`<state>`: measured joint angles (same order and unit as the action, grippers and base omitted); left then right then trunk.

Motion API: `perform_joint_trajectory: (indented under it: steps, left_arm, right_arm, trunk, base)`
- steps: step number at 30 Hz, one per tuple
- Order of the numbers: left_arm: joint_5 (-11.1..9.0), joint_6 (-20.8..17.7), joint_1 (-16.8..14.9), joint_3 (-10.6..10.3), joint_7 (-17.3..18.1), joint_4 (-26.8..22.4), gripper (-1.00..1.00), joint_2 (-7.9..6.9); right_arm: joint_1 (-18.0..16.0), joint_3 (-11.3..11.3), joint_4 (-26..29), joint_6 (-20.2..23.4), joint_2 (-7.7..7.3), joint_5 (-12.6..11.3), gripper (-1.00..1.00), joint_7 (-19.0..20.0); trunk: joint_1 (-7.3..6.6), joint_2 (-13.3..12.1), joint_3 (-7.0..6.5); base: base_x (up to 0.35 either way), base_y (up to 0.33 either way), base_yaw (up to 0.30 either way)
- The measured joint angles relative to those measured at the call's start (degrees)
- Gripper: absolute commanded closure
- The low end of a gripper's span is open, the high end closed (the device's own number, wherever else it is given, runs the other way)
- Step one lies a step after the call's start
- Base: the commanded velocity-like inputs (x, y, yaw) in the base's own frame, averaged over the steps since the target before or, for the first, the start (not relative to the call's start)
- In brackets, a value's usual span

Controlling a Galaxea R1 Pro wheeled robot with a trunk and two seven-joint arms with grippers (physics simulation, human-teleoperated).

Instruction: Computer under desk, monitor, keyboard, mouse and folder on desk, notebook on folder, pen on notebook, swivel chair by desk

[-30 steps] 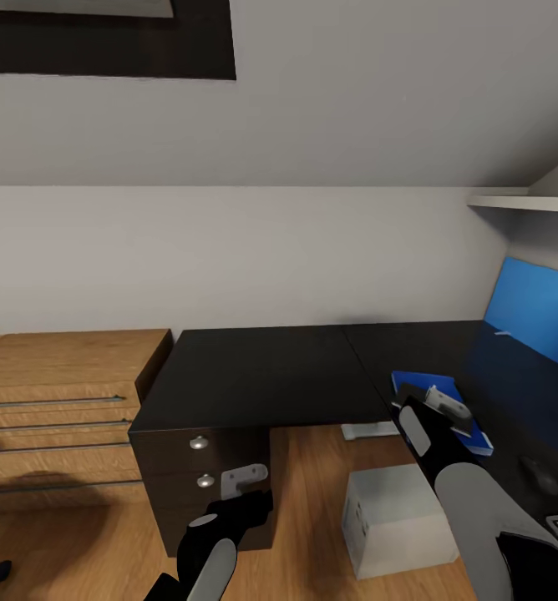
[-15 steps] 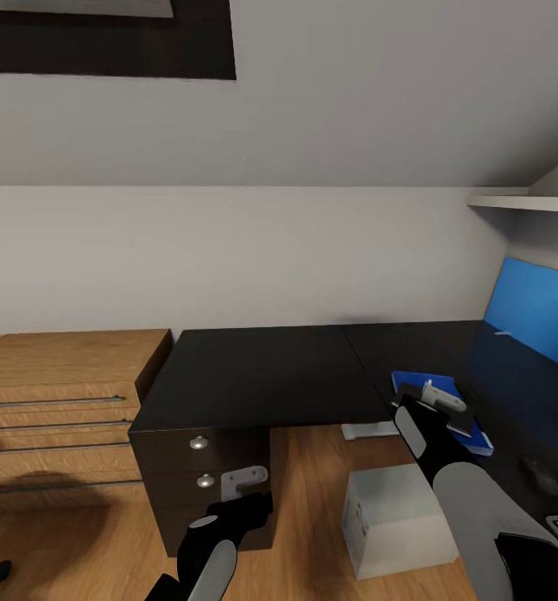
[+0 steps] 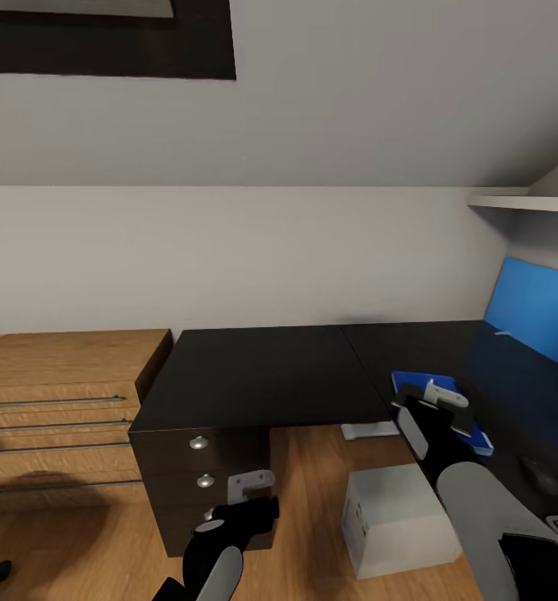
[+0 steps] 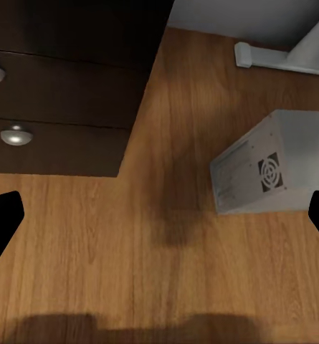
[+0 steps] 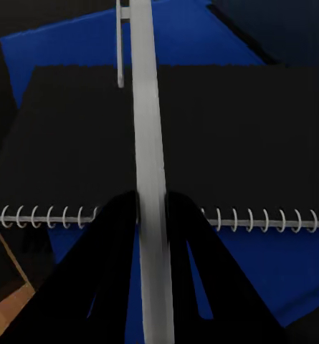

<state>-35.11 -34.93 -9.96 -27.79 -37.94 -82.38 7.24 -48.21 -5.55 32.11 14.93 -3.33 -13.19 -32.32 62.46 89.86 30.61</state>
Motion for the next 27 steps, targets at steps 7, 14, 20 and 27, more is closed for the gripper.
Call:
perform_joint_trajectory:
  steps: [7,14,20,27]
  left_arm:
    - [0.11,0.08,0.0,-0.3,0.0,0.0,-1.0,-0.01]
    - [0.21,0.26,0.0,-3.71,-0.17,-0.11,-1.0,-0.63]
    - [0.26,0.37,0.01,-7.14,-0.74,-0.55,-1.0,-1.69]
    - [0.22,0.37,0.01,-7.72,-2.57,-0.61,-1.0,-1.85]
  right_arm:
    - [-0.01,0.05,-0.07,5.2,-2.22,0.59,1.0,0.98]
    - [-0.02,0.04,-0.62,6.73,-3.28,0.66,1.0,2.98]
    - [-0.03,0.03,-0.81,7.16,-3.56,0.76,1.0,4.04]
    - [-0.02,0.1,-0.84,7.21,-3.52,0.78,1.0,4.15]
  trunk:
    - [0.0,0.0,0.0]
    - [0.0,0.0,0.0]
    - [0.0,0.0,0.0]
    - [-0.02,0.0,0.0]
  base:
    - [0.0,0.0,0.0]
    - [0.0,0.0,0.0]
    - [0.0,0.0,0.0]
    - [0.066,0.0,0.0]
